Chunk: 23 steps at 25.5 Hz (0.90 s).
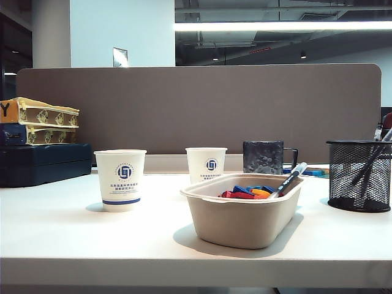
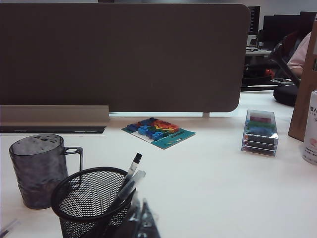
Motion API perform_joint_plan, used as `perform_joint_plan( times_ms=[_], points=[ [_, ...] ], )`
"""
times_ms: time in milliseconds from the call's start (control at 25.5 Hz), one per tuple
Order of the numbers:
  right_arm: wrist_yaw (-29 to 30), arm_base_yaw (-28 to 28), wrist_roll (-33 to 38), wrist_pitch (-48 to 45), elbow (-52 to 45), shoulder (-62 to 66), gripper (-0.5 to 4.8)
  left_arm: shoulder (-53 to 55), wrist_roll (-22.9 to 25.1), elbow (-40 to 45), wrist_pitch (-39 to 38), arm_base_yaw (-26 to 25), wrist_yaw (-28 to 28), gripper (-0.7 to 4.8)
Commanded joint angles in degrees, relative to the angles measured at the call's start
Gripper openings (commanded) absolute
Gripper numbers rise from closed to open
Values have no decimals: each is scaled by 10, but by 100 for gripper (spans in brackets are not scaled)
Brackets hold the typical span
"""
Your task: Pick up one pen and put it in the pen container.
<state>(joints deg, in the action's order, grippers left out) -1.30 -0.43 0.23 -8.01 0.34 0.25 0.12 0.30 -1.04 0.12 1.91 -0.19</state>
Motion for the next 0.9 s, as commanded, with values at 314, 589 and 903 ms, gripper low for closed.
perform_joint_plan(
  times_ms=[314,589,903],
  points=[
    [1,1,2,-26,-3,-4,-1,0,-14,-2,10,-2,10,-5],
    [1,1,58,-46,-2,-4,-1,0,-28,-2,37,-1,60,-5],
    [2,1,80,-120,0,-4,0,0,-42,-5,95,-1,110,-5]
  ],
)
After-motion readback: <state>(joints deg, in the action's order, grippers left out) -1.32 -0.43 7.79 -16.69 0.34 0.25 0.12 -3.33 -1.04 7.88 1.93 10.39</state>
